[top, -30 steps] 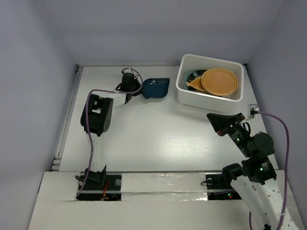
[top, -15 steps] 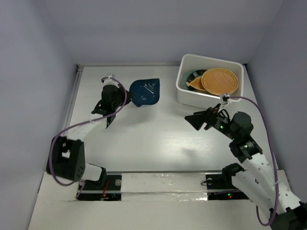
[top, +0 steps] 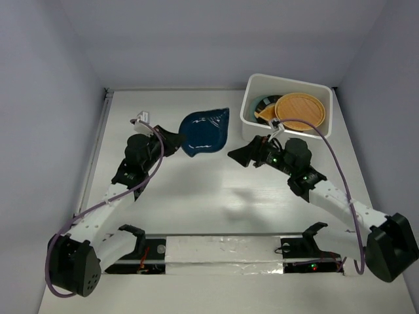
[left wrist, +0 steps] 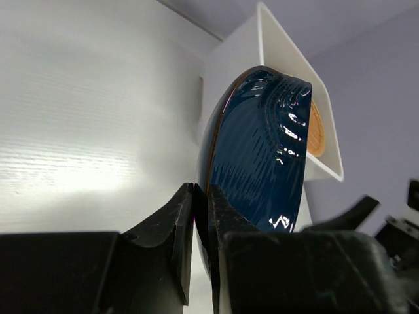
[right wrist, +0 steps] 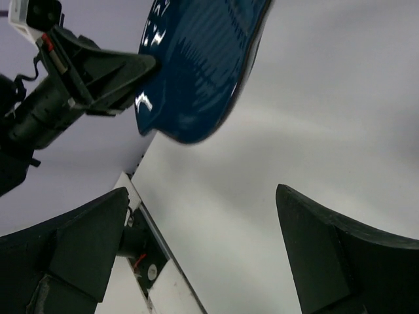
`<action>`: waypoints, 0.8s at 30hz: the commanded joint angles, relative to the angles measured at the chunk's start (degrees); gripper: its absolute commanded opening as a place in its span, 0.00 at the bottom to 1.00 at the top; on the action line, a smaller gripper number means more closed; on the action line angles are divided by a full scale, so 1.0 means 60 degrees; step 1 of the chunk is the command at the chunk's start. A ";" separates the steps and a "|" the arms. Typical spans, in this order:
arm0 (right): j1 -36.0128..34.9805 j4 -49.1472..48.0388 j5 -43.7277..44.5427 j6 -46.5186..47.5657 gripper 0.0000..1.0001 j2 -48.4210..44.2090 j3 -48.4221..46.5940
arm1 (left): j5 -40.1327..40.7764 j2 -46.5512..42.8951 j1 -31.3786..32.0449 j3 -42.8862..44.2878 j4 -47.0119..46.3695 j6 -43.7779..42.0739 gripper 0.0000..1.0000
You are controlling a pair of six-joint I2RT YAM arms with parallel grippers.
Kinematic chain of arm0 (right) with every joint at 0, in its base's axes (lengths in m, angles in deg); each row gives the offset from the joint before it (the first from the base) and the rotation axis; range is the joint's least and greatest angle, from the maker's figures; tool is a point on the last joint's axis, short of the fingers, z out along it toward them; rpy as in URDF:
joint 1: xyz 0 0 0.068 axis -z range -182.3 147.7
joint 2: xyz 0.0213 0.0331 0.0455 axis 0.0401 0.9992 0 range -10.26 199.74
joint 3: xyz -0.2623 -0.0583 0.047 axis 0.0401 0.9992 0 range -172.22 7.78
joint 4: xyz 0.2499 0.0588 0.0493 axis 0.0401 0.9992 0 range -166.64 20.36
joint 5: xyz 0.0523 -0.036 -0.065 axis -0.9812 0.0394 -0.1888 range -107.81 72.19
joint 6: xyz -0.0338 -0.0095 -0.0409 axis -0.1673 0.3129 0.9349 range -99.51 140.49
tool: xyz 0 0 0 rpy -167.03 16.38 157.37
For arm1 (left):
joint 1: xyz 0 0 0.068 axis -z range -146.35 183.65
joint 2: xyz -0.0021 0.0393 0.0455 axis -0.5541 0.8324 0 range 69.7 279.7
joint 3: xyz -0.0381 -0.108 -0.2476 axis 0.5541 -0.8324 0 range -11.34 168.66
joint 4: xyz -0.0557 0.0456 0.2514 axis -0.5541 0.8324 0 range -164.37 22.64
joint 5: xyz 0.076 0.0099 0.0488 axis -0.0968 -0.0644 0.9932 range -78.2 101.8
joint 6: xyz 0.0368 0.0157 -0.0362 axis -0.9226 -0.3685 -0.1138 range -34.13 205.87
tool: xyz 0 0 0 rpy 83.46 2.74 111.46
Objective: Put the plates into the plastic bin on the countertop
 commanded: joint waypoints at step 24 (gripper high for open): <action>-0.0161 -0.2000 0.2229 -0.1046 0.00 0.0928 -0.1035 | -0.0319 -0.2135 0.0916 -0.0142 -0.0243 0.0310 0.41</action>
